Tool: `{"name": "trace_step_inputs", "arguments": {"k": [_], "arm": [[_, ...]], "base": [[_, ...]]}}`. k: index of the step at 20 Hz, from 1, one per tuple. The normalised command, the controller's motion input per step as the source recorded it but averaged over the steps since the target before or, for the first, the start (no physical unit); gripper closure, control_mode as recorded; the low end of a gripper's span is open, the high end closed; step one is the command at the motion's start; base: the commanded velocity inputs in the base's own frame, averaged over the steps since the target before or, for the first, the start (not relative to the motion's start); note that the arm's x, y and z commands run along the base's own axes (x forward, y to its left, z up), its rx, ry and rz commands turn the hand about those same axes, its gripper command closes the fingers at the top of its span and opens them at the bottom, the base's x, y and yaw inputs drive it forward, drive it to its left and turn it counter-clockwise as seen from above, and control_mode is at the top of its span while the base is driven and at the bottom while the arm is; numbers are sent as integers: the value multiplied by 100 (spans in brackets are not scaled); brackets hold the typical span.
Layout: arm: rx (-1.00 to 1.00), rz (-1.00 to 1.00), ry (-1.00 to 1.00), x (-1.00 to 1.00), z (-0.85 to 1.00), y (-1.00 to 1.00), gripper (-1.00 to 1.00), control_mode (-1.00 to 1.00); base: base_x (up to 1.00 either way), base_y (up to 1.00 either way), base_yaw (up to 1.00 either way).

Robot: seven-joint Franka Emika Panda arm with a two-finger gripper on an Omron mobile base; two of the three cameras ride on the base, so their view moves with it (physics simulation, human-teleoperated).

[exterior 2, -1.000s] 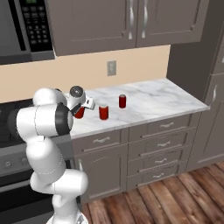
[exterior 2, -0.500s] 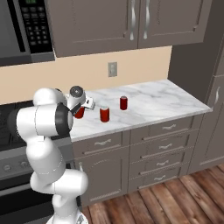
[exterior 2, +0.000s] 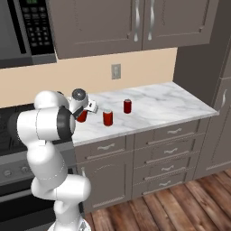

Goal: Four empty soda cans are scattered around the kitchen. Gather all the cans and cluster them next to the stove for recycling.

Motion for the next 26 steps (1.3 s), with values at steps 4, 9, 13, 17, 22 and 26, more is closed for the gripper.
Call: {"name": "trace_step_inputs", "arguments": {"k": [4,9,13,17,22,26], "arm": [[0,0,0,0,0,0,100,100],[0,0,0,3,-1,0,100,-100],[0,0,0,16,-4,0,100,-100],[0,0,0,24,-11,0,100,-100],[0,0,0,27,-20,0,100,-100],[0,0,0,29,-23,0,100,-100]], "base": [[16,0,0],[3,0,0],[0,0,0],[0,0,0],[0,0,0],[0,0,0]]}}
